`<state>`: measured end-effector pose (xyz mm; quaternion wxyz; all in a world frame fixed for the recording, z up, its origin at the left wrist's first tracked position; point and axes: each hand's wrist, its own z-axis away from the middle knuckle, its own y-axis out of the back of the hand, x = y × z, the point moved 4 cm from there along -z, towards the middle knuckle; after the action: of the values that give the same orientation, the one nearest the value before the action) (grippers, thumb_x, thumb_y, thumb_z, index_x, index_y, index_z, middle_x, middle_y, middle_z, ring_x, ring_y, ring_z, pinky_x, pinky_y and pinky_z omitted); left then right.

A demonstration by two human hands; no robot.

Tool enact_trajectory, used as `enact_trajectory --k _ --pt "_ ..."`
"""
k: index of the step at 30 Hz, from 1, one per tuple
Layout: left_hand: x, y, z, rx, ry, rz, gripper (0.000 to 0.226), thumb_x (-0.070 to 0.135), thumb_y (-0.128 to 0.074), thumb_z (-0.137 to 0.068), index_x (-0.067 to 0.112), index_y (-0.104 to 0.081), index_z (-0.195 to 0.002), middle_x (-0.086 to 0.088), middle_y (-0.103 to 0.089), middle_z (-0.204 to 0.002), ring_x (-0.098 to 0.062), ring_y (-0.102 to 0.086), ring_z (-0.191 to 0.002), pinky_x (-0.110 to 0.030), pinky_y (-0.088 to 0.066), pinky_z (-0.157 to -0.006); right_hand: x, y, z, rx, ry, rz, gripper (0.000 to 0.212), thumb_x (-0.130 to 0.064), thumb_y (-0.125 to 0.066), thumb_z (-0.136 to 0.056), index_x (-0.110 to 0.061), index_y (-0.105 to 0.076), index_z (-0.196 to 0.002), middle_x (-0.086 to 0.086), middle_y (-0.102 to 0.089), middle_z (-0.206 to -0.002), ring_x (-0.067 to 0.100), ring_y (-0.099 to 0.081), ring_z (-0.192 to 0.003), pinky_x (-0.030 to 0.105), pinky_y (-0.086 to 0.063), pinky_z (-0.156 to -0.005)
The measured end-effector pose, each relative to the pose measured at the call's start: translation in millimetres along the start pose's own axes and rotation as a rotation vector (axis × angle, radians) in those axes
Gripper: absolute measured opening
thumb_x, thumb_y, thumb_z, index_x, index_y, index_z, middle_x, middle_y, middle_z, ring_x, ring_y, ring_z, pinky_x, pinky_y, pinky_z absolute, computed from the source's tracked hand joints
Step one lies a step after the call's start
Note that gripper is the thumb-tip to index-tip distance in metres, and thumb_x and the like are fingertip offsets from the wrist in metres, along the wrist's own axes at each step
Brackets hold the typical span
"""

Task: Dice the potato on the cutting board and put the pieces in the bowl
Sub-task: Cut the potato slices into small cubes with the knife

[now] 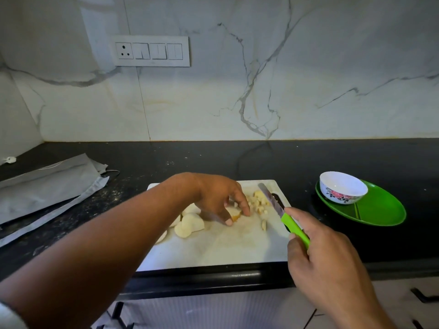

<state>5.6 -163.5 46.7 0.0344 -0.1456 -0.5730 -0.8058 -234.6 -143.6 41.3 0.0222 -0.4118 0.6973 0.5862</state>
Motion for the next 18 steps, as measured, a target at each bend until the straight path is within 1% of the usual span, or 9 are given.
enact_trajectory --k 2,5,8,10,12,14,15,16,18 --pt "-4.5 -0.7 -0.6 0.020 0.021 0.069 0.044 0.028 -0.084 -0.086 0.037 -0.071 -0.128 0.012 -0.058 -0.122 0.000 -0.052 -0.096 -0.014 -0.041 -0.081 2.3 0.2 -1.7 -0.012 -0.003 -0.026 0.052 -0.025 -0.055 -0.088 -0.045 -0.049 -0.136 -0.011 -0.070 -0.098 0.015 -0.064 -0.082 0.027 -0.051 -0.071" --pt "-5.9 -0.8 0.3 0.041 0.045 0.094 0.042 0.031 -0.085 -0.085 0.036 -0.073 -0.126 0.013 -0.060 -0.119 0.000 -0.053 -0.095 -0.016 -0.042 -0.082 3.6 0.3 -3.8 -0.033 0.008 -0.064 0.052 -0.026 -0.056 -0.089 -0.045 -0.050 -0.136 -0.012 -0.069 -0.095 0.012 -0.061 -0.074 0.023 -0.048 -0.066" --pt "-6.2 -1.7 3.9 0.068 0.086 0.079 0.040 0.037 -0.082 -0.087 0.038 -0.072 -0.126 0.016 -0.060 -0.117 -0.001 -0.054 -0.096 -0.017 -0.043 -0.082 3.9 -1.1 -6.8 -0.060 0.022 -0.086 0.051 -0.026 -0.057 -0.091 -0.046 -0.048 -0.137 -0.013 -0.069 -0.102 0.010 -0.061 -0.075 0.019 -0.044 -0.062" --pt "-7.2 -5.5 4.5 0.160 0.167 0.049 0.040 0.045 -0.078 -0.090 0.039 -0.070 -0.129 0.014 -0.063 -0.120 -0.006 -0.058 -0.102 -0.022 -0.047 -0.086 3.8 -2.5 -7.9 -0.078 0.039 -0.103 0.052 -0.025 -0.056 -0.091 -0.046 -0.047 -0.138 -0.013 -0.068 -0.101 0.005 -0.057 -0.069 0.015 -0.040 -0.058" --pt "-6.3 -12.9 3.7 0.274 0.311 -0.003 0.043 0.050 -0.072 -0.093 0.036 -0.068 -0.134 0.008 -0.065 -0.129 -0.014 -0.060 -0.111 -0.030 -0.052 -0.095 2.5 -4.3 -7.9 -0.106 0.046 -0.117 0.052 -0.024 -0.056 -0.092 -0.045 -0.047 -0.139 -0.015 -0.066 -0.092 0.001 -0.048 -0.059 0.010 -0.033 -0.050" --pt "-3.1 -19.1 0.4 0.338 0.393 -0.076 0.045 0.050 -0.067 -0.096 0.034 -0.066 -0.137 0.006 -0.064 -0.134 -0.017 -0.061 -0.114 -0.033 -0.054 -0.097 2.1 -6.7 -7.6 -0.126 0.051 -0.130 0.049 -0.022 -0.056 -0.092 -0.043 -0.050 -0.136 -0.018 -0.063 -0.082 0.001 -0.049 -0.053 0.009 -0.033 -0.045" --pt "-1.8 -18.9 -0.2 0.343 0.394 -0.077 0.044 0.050 -0.066 -0.096 0.033 -0.066 -0.137 0.007 -0.064 -0.135 -0.017 -0.061 -0.115 -0.033 -0.053 -0.098 2.0 -7.9 -7.4 -0.136 0.053 -0.136 0.048 -0.020 -0.056 -0.092 -0.042 -0.052 -0.135 -0.018 -0.064 -0.082 0.000 -0.051 -0.053 0.009 -0.034 -0.045" --pt "-1.7 -15.7 1.4 0.339 0.383 -0.044 0.041 0.049 -0.066 -0.097 0.033 -0.068 -0.135 0.007 -0.064 -0.134 -0.017 -0.061 -0.116 -0.033 -0.052 -0.099 1.9 -8.6 -7.5 -0.145 0.054 -0.140 0.048 -0.019 -0.056 -0.092 -0.041 -0.053 -0.135 -0.017 -0.065 -0.086 -0.001 -0.052 -0.053 0.009 -0.035 -0.045" --pt "-6.8 -7.6 8.8 0.282 0.345 0.062 0.036 0.046 -0.067 -0.097 0.035 -0.070 -0.132 0.008 -0.064 -0.135 -0.015 -0.059 -0.120 -0.033 -0.047 -0.101 2.2 -9.6 -6.5 -0.173 0.053 -0.155 0.049 -0.017 -0.056 -0.093 -0.038 -0.053 -0.136 -0.016 -0.066 -0.098 -0.001 -0.054 -0.055 0.008 -0.037 -0.045"
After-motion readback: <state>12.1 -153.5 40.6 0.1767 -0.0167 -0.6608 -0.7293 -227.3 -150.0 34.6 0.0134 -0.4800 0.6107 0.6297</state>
